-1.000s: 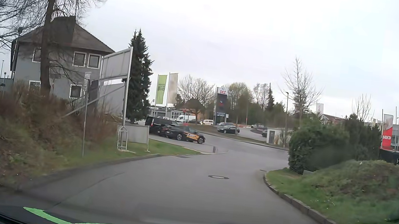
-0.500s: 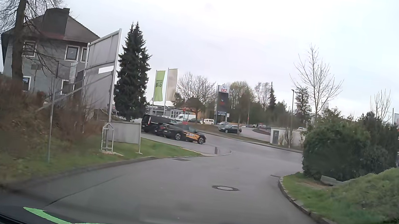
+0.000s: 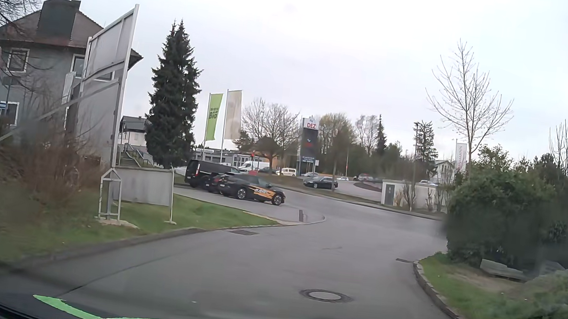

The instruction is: Follow the waypoints while adhering to traffic rules and regulations

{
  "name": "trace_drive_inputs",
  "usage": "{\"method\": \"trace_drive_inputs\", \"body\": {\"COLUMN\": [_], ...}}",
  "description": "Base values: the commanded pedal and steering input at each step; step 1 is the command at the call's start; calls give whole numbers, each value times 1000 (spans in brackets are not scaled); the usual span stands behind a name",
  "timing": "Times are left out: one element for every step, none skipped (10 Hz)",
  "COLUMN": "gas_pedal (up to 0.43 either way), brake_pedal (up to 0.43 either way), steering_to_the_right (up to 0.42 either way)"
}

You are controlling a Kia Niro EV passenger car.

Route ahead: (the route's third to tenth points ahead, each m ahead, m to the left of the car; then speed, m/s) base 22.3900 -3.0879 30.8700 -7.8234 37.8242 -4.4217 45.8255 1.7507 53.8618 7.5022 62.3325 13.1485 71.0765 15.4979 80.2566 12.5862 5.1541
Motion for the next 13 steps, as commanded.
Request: {"method": "trace_drive_inputs", "body": {"gas_pedal": [0, 0, 0, 0, 0, 0, 0, 0, 0, 0, 0, 0, 0], "brake_pedal": [0, 0, 0, 0, 0, 0, 0, 0, 0, 0, 0, 0, 0], "steering_to_the_right": [44, 47, 49, 55, 61, 70, 80, 86, 93, 99, 105, 111, 119]}}
